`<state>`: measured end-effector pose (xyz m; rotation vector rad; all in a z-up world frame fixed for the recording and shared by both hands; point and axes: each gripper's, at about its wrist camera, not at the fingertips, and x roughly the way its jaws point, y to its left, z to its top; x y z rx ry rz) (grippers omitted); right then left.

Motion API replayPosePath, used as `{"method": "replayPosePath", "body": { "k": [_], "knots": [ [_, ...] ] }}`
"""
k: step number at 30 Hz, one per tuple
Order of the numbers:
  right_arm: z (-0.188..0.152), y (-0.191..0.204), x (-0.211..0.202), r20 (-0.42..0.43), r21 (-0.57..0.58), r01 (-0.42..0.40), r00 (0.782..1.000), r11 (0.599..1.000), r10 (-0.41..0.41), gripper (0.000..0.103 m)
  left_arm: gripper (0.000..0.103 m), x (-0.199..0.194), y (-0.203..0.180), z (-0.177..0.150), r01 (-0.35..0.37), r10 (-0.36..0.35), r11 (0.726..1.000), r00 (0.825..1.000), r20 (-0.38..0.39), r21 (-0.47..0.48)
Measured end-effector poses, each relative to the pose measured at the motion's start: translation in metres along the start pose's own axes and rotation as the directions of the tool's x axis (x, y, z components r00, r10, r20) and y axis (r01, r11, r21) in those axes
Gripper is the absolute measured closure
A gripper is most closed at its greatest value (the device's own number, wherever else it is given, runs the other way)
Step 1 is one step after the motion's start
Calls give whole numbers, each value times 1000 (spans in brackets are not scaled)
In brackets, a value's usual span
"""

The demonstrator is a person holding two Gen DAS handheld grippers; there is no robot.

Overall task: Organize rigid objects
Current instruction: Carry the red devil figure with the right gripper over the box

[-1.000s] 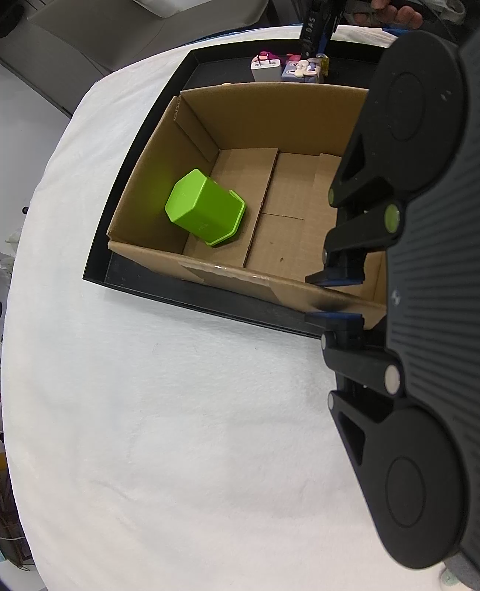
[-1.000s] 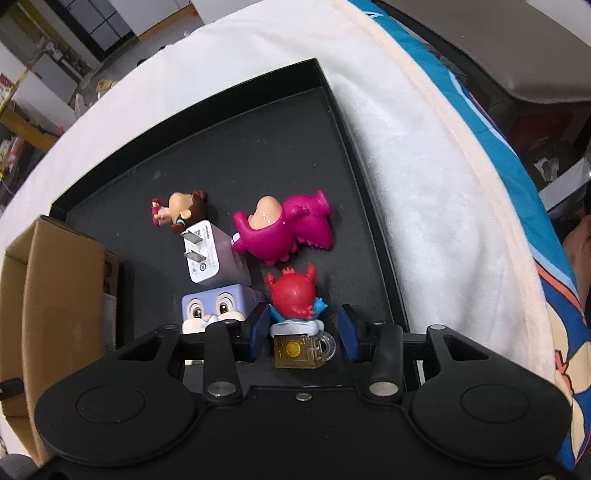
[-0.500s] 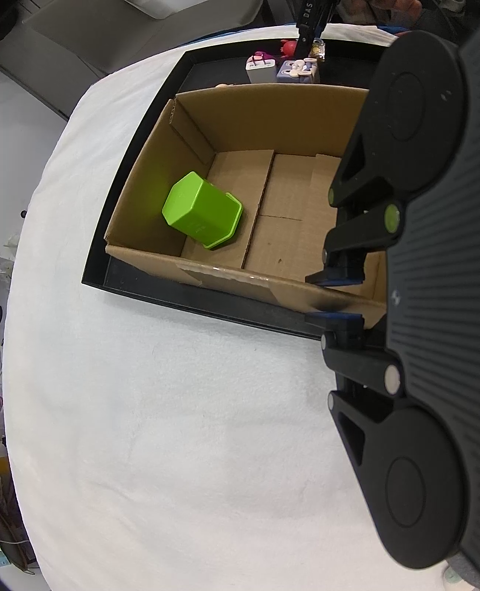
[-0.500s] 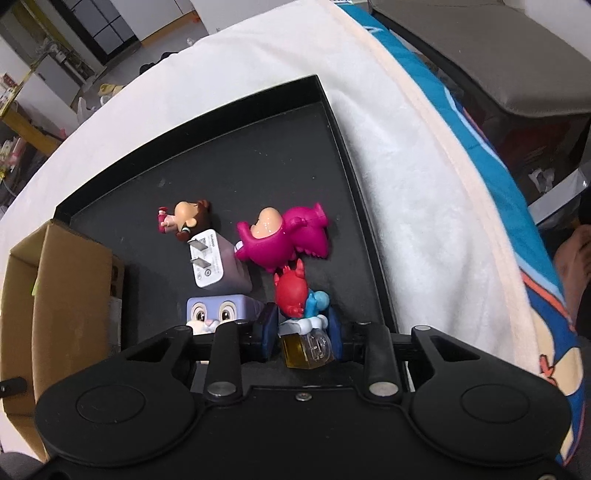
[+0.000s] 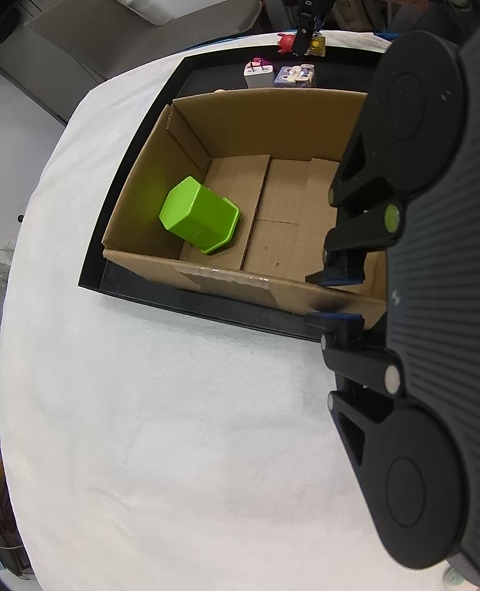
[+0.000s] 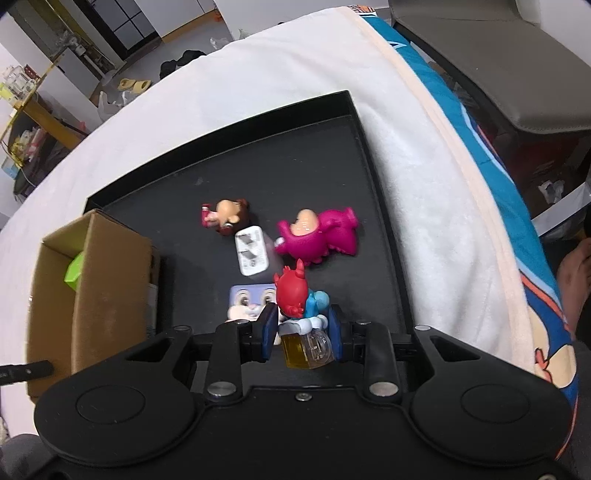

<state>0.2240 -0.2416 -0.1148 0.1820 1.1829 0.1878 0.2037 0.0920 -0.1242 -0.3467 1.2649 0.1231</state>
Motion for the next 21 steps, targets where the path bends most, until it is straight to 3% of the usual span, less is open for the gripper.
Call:
{"method": "replayPosePath", "body": {
  "k": [21],
  "knots": [
    [12,39,-27,49,-19,-37,998,999,38,74,89,0,7,4,55,-55,998,998,-42,4]
  ]
}}
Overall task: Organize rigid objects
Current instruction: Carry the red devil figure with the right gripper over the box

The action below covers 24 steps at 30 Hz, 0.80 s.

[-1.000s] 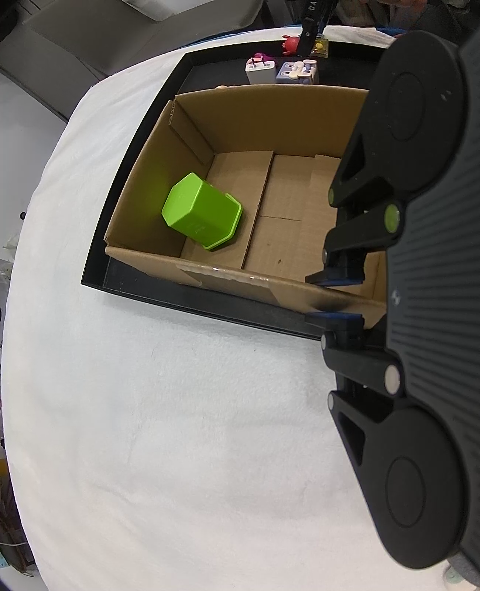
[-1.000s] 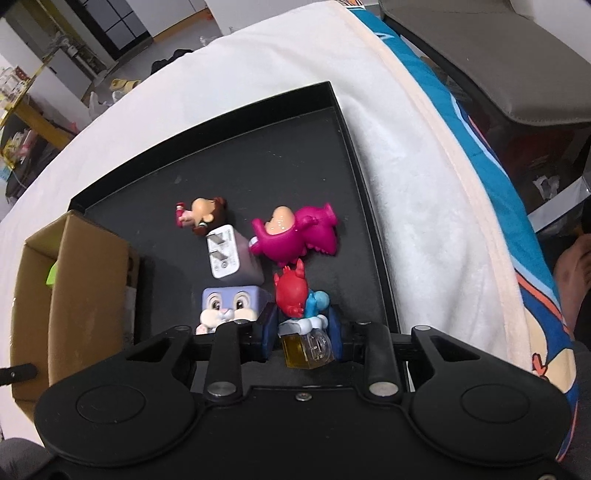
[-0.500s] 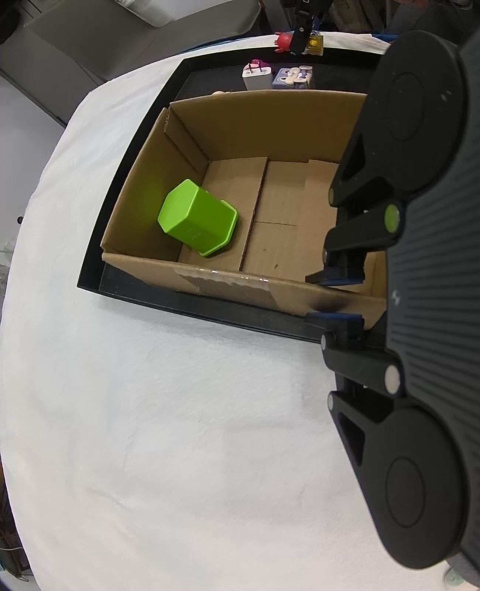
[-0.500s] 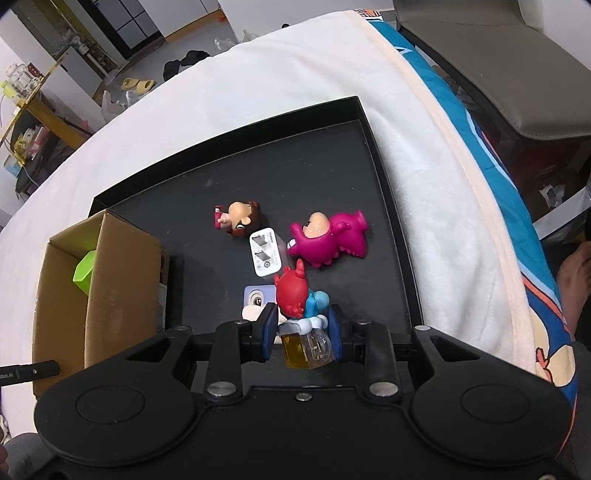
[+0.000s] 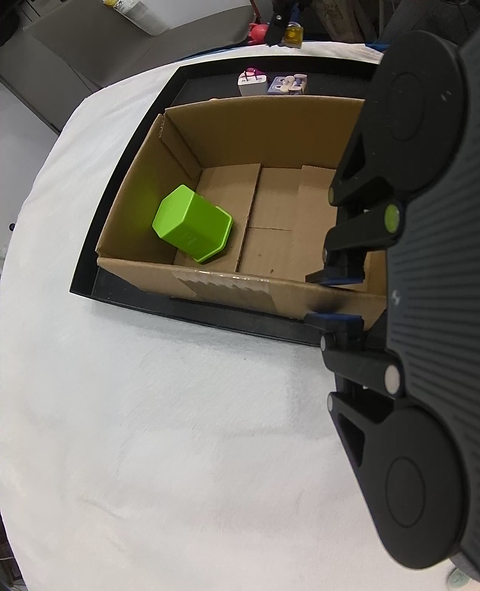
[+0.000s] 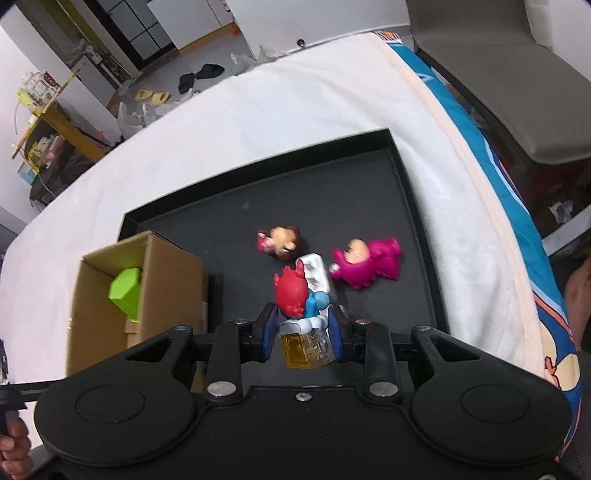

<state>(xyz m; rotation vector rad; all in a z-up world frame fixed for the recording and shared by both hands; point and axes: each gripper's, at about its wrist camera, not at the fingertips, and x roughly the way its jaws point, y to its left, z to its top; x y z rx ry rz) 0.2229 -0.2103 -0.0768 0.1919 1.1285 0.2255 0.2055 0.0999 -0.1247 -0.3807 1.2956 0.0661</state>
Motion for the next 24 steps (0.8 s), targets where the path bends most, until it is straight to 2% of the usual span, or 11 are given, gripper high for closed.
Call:
{"method": "replayPosePath", "body": {
  "k": [24],
  "knots": [
    [10,83,1,1,-70,-110,994,991,111,74,89,0,-5,0,-3,3,1000,1000,-12,26]
  ]
}}
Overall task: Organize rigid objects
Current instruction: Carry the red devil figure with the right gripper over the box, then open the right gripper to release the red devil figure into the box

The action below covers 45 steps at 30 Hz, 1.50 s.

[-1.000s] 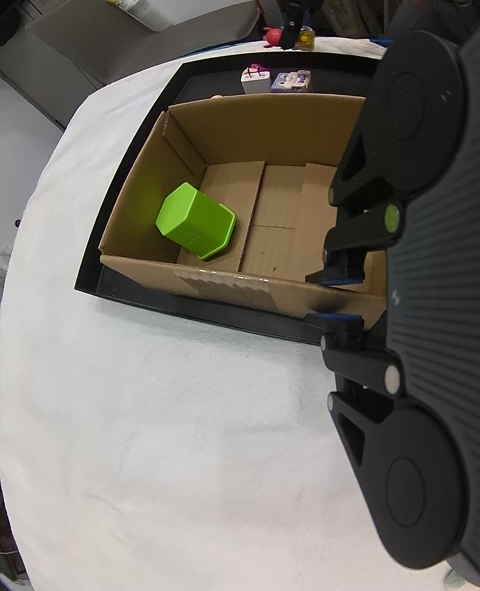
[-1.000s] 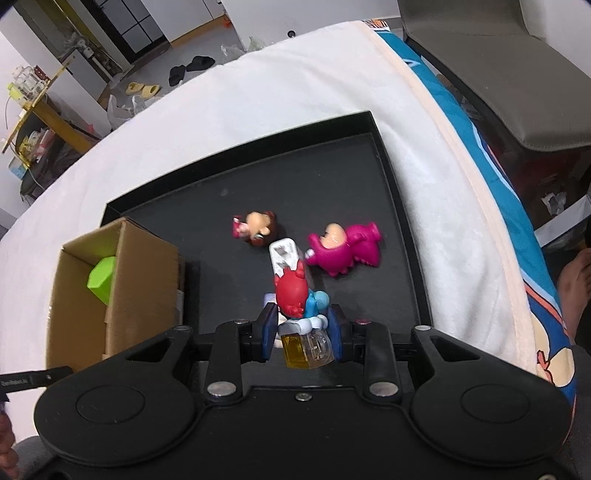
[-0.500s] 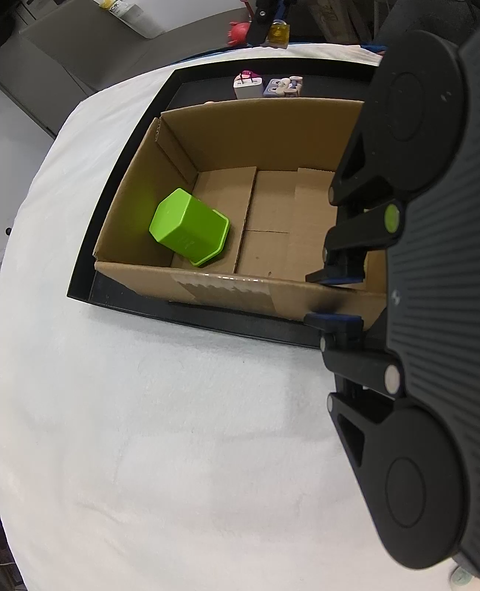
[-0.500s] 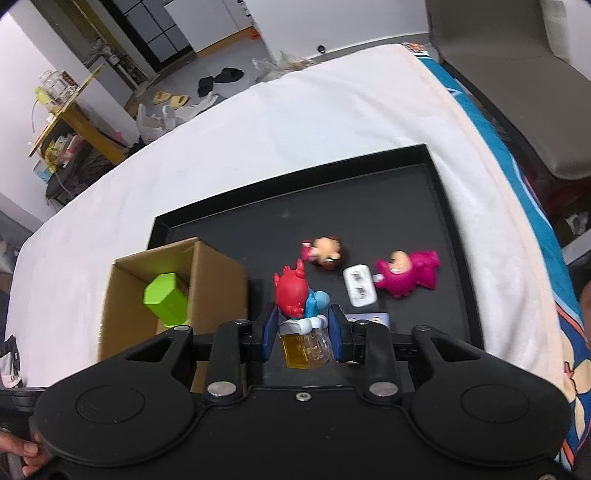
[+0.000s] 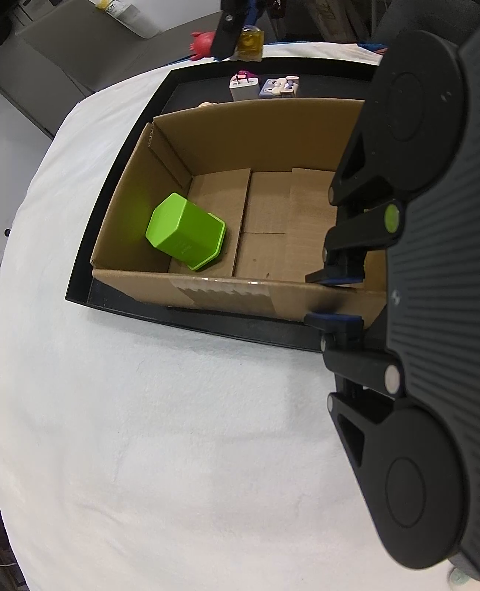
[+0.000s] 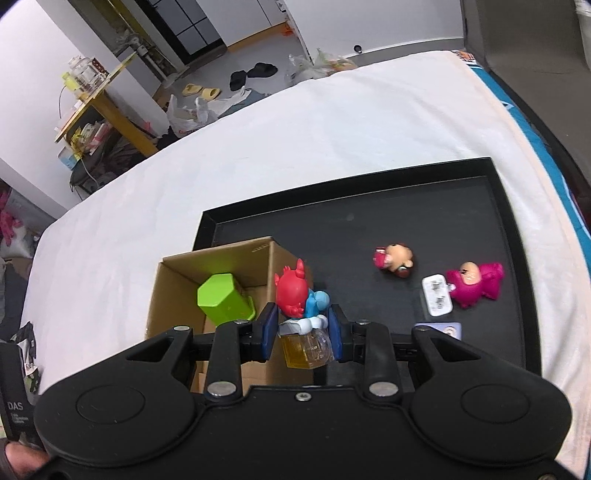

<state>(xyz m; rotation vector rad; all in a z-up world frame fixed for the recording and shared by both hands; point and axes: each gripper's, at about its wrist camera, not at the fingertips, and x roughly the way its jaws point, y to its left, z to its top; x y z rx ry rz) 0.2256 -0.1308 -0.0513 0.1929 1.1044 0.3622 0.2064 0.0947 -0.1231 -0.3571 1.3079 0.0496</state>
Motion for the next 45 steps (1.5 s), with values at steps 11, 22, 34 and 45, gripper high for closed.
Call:
{"method": "replayPosePath", "body": {
  "k": [11,22,34,45],
  "knots": [
    [7,38,15,-11,-37,-42,999,998,42,74,90,2,-3,1,-6,6,1000,1000,0,15],
    [13,58,43,-38,-66,-20,999,998,17,72,90,1,-3,0,-5,5,1000,1000,2,20],
    [13,54,30,-17,-62,-44,999,997,43,53,90,0,-2,0,-10,10,1000,1000,5,13],
    [7,31,1,-5,-98,-61,998,993,61,27,90,0,-4,0,-18,17,1000,1000,7,9]
  ]
}}
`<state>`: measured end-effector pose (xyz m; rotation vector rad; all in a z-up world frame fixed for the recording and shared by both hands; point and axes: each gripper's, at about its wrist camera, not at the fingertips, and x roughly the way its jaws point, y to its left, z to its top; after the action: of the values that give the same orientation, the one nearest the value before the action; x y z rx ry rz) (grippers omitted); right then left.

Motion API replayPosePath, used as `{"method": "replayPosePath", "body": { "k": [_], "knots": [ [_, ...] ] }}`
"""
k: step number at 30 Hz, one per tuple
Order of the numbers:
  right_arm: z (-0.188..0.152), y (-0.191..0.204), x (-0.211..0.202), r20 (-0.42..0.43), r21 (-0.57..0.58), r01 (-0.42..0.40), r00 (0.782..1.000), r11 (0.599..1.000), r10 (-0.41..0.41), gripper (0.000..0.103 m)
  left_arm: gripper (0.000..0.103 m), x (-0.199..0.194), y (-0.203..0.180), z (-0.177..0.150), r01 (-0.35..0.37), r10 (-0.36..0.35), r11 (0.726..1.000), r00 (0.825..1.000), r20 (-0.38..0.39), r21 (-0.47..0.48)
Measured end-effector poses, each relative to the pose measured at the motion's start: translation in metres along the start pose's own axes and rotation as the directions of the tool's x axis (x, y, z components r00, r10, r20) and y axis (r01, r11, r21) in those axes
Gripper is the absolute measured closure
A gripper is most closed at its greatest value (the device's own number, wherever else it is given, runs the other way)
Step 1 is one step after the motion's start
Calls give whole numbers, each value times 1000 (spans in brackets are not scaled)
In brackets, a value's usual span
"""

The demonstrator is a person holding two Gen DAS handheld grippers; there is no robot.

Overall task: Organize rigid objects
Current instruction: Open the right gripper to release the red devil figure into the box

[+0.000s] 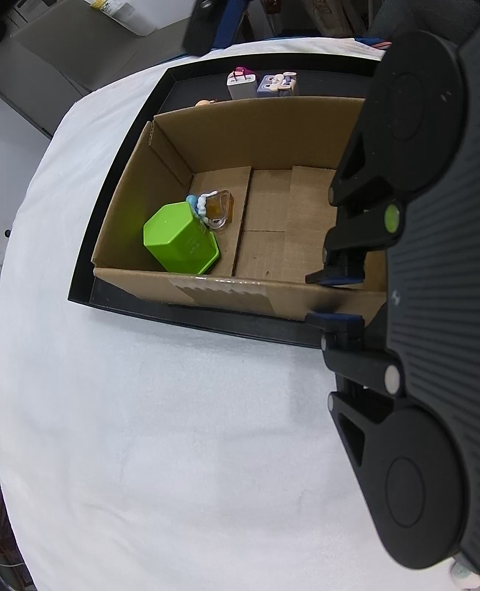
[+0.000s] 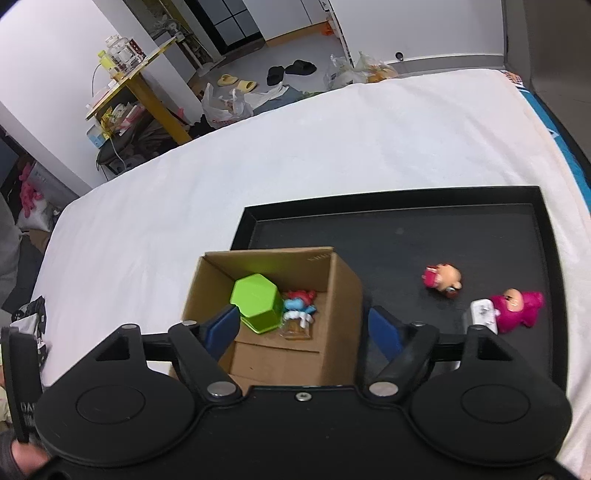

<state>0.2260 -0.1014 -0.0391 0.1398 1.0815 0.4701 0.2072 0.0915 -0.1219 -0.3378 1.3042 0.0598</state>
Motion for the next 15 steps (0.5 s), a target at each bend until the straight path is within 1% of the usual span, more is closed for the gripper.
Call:
{"method": "replayPosePath", "body": {
  "k": [4,8,12,15],
  "knots": [
    [-5,-16,-9,7,11,7,1000,1000,-7,25,90,1,1,0,-1,1,1000,1000,0,-8],
    [-8,-35,-16,26,45,7,1000,999,-9,24,90,1,-1,0,-11,11,1000,1000,2,-14],
    [-13,-49,-18,24,55,4,1000,998,-5,23,90,1,-5,-1,-25,25,1000,1000,5,-12],
    [-18,-58,-22,35,66,-2,999,998,-1,19,90,0,-6,-1,-31,31,999,1000,4,-13]
  ]
}}
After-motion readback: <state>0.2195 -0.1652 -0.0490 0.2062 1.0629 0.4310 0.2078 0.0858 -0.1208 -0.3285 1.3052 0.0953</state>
